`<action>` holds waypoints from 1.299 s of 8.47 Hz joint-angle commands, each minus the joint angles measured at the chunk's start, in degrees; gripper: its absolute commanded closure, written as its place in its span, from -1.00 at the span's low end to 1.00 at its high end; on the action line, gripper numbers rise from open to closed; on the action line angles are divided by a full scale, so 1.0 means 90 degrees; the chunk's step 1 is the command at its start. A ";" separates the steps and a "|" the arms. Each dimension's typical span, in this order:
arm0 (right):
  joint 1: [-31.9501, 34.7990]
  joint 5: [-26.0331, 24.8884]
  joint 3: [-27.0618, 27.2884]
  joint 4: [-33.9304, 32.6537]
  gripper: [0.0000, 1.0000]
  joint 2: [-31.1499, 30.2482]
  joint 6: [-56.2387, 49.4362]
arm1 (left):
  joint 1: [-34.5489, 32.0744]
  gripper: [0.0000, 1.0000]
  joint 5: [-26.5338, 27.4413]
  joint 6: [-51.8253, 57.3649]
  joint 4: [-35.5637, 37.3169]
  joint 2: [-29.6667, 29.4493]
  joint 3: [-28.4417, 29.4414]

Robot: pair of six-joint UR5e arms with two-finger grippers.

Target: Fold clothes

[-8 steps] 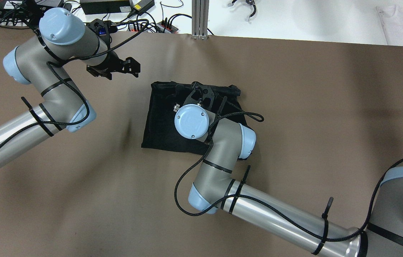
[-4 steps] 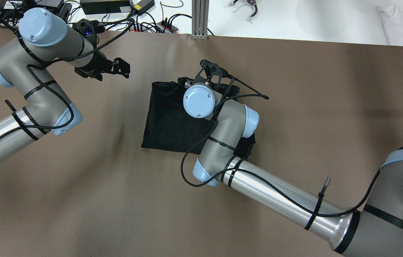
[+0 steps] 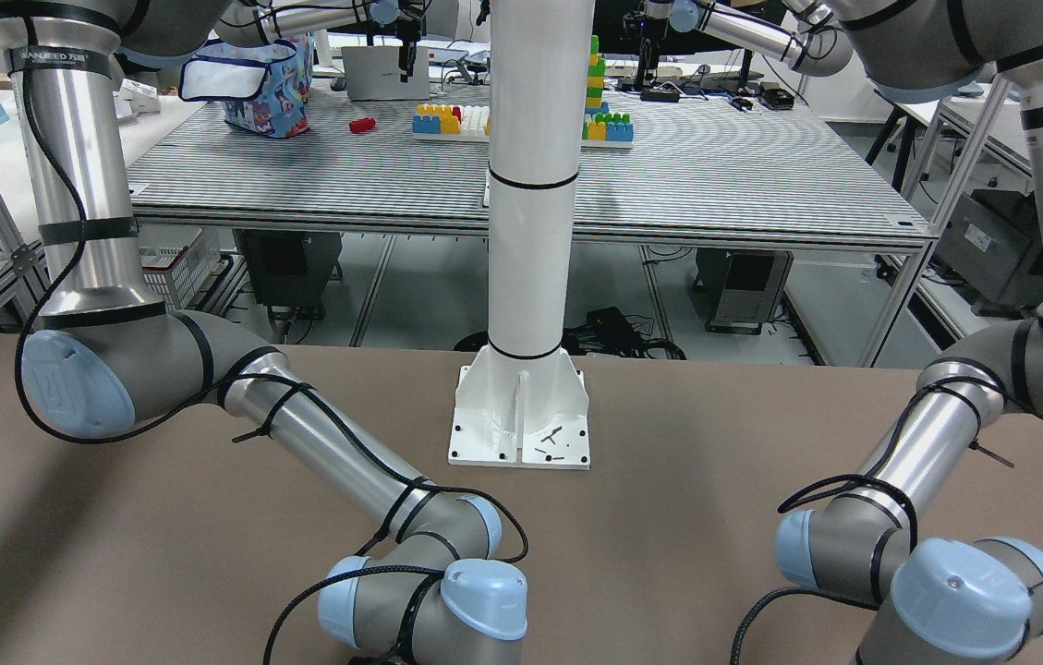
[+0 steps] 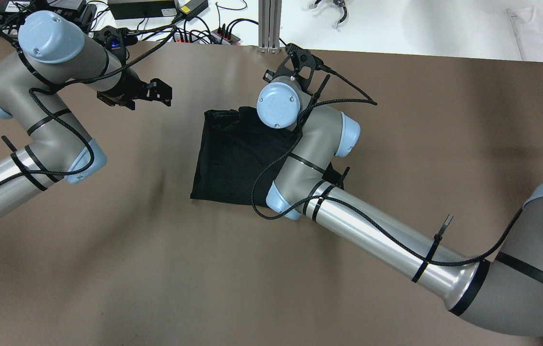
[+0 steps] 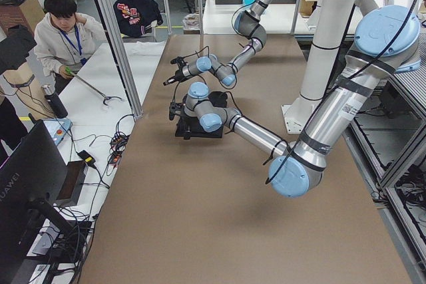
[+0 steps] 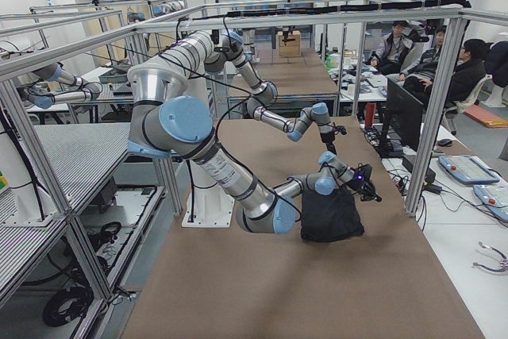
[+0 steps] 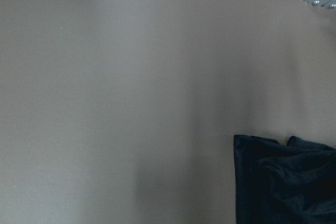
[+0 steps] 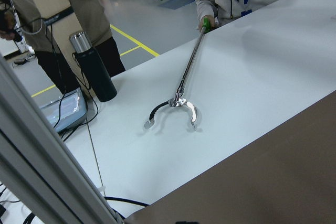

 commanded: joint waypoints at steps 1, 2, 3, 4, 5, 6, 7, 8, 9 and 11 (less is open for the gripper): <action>0.0021 0.0535 0.1090 -0.0034 -0.87 -0.0876 -0.0305 | 0.0002 -1.00 0.0031 0.0002 0.0024 0.0238 -0.0272; 0.0021 0.0988 0.1793 -0.0073 -0.88 -0.1346 -0.1480 | -0.0018 -1.00 0.0051 0.0002 0.0024 0.0257 -0.0281; 0.0040 0.1321 0.2438 -0.0179 -0.89 -0.2056 -0.2488 | -0.0066 -1.00 0.0061 0.0167 0.0024 0.0451 -0.0339; 0.0118 0.1759 0.3005 -0.0412 -0.89 -0.2759 -0.3532 | -0.0260 -1.00 0.0051 0.0700 0.0024 0.0868 -0.0553; 0.0302 0.2034 0.3542 -0.0811 -0.89 -0.3385 -0.4722 | -0.0562 -1.00 0.0022 0.1363 0.0024 0.1414 -0.0787; 0.0555 0.2105 0.3993 -0.1163 -0.89 -0.3943 -0.5759 | -0.0961 -1.00 -0.0007 0.2123 0.0043 0.1903 -0.0925; 0.0887 0.2164 0.4297 -0.1350 -0.89 -0.4364 -0.6794 | -0.1420 -1.00 -0.0007 0.2991 0.0072 0.2265 -0.0926; 0.1364 0.2367 0.4474 -0.1459 -0.89 -0.4871 -0.7723 | -0.1995 -1.00 0.0002 0.4044 0.0198 0.2588 -0.0907; 0.1948 0.2514 0.4688 -0.1460 -0.89 -0.5369 -0.8641 | -0.2629 -1.00 0.0031 0.5089 0.0480 0.2775 -0.0897; 0.3285 0.2972 0.5177 -0.1460 -0.89 -0.6239 -1.0243 | -0.3656 -1.00 0.0071 0.6490 0.0765 0.2981 -0.0906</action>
